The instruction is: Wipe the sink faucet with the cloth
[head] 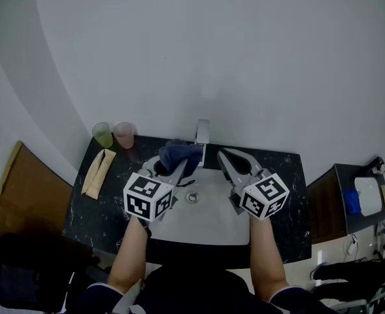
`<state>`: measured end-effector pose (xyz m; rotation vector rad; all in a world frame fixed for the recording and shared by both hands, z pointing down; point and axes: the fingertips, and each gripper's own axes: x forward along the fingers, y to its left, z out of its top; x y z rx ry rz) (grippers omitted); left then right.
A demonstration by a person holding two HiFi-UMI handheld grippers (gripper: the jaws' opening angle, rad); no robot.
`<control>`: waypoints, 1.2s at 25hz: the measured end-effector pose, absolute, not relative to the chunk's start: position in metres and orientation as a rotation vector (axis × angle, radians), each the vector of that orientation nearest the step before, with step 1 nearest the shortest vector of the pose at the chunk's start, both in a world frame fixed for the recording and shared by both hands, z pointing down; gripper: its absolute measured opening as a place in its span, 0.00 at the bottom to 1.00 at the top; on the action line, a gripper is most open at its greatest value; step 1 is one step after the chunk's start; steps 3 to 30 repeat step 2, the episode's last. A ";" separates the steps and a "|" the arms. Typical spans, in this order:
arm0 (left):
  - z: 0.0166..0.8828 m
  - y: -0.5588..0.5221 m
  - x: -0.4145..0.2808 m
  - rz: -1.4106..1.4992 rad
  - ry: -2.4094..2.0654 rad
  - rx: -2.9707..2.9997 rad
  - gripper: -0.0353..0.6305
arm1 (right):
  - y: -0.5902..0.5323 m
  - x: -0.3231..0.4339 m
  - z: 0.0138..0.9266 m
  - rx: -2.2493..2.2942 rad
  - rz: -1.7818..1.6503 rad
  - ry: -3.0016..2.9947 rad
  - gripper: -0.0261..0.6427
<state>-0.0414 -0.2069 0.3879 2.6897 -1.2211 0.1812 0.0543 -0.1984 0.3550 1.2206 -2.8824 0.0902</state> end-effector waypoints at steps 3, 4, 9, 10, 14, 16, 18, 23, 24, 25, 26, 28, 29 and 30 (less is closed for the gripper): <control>0.388 -0.206 -0.041 0.182 -1.220 2.691 0.14 | -0.198 0.054 0.354 1.221 0.089 -2.883 0.05; 0.388 -0.206 -0.041 0.182 -1.220 2.691 0.14 | -0.198 0.054 0.354 1.221 0.089 -2.883 0.05; 0.388 -0.206 -0.041 0.182 -1.220 2.691 0.14 | -0.198 0.054 0.354 1.221 0.089 -2.883 0.05; 0.388 -0.206 -0.041 0.182 -1.220 2.691 0.14 | -0.198 0.054 0.354 1.221 0.089 -2.883 0.05; 0.388 -0.206 -0.041 0.182 -1.220 2.691 0.14 | -0.198 0.054 0.354 1.221 0.089 -2.883 0.05; 0.388 -0.206 -0.041 0.182 -1.220 2.691 0.14 | -0.198 0.054 0.354 1.221 0.089 -2.883 0.05; 0.388 -0.206 -0.041 0.182 -1.220 2.691 0.14 | -0.198 0.054 0.354 1.221 0.089 -2.883 0.05; 0.388 -0.206 -0.041 0.182 -1.220 2.691 0.14 | -0.198 0.054 0.354 1.221 0.089 -2.883 0.05; 0.388 -0.206 -0.041 0.182 -1.220 2.691 0.14 | -0.198 0.054 0.354 1.221 0.089 -2.883 0.05; 0.388 -0.206 -0.041 0.182 -1.220 2.691 0.14 | -0.198 0.054 0.354 1.221 0.089 -2.883 0.05; 0.388 -0.206 -0.041 0.182 -1.220 2.691 0.14 | -0.198 0.054 0.354 1.221 0.089 -2.883 0.05; 0.388 -0.206 -0.041 0.182 -1.220 2.691 0.14 | -0.198 0.054 0.354 1.221 0.089 -2.883 0.05; 0.388 -0.206 -0.041 0.182 -1.220 2.691 0.14 | -0.198 0.054 0.354 1.221 0.089 -2.883 0.05; 0.388 -0.206 -0.041 0.182 -1.220 2.691 0.14 | -0.198 0.054 0.354 1.221 0.089 -2.883 0.05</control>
